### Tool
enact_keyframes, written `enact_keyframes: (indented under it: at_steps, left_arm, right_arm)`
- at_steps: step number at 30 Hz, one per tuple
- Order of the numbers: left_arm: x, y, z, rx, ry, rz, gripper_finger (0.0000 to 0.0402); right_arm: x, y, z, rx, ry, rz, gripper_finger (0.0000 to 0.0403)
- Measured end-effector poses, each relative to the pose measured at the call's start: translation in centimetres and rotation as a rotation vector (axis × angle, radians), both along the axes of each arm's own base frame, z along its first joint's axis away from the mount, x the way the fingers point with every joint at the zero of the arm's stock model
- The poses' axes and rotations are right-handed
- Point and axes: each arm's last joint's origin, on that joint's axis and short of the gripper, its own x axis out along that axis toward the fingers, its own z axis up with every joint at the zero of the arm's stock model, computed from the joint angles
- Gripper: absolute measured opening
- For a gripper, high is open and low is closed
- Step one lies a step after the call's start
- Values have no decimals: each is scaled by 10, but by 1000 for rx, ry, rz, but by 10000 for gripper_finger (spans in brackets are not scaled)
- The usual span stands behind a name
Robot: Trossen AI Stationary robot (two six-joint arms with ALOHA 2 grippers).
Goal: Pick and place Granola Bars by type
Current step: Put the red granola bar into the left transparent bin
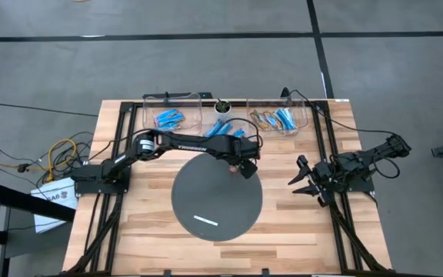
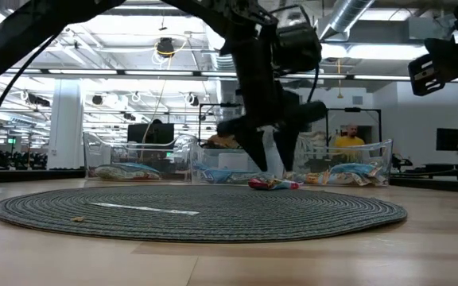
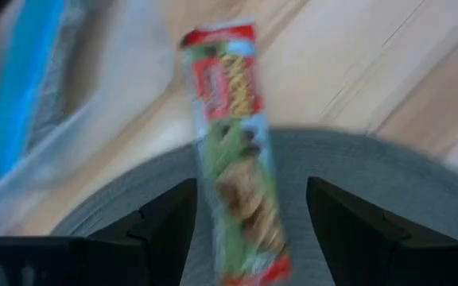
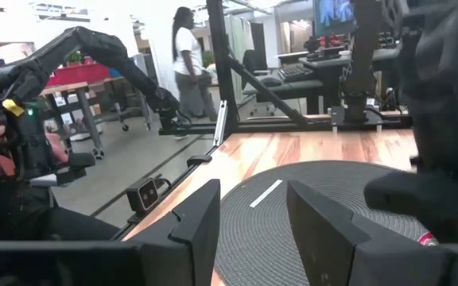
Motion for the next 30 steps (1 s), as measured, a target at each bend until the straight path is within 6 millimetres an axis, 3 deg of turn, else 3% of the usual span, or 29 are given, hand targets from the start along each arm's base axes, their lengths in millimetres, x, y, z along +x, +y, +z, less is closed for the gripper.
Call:
enact_keyframes:
  at_steps: [6,30]
  left_arm:
    - [3,-1,-17,-41,22,0,231]
    - [1,-4,-17,-24,45,26,231]
  right_arm:
    - [0,0,0,0,1,1,138]
    - [0,0,0,-1,3,2,141]
